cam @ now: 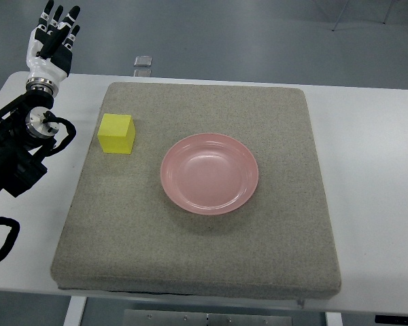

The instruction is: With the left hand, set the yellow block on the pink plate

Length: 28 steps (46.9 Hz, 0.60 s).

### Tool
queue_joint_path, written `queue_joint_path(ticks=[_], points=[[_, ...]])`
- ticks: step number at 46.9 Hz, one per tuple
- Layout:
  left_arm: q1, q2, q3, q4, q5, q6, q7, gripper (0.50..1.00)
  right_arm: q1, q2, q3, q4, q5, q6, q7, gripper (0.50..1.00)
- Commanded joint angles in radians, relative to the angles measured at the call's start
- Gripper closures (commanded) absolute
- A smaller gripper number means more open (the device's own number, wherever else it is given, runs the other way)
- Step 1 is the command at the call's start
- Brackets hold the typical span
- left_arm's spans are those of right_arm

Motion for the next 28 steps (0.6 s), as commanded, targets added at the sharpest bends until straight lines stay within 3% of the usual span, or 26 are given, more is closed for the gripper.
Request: queue_joint_path(ticks=[1,28], points=[[0.0,0.0,0.0,0.0,0.003,0.0,0.0,0.508,0.0,0.0,0.0,0.0,0.0,0.0,0.0,0.576],[0.002,0.008,0.013,-0.046,-0.008,0.015,-0.003,0.506,0.0,0.0,0.0,0.0,0.0,0.0,0.0,0.576]])
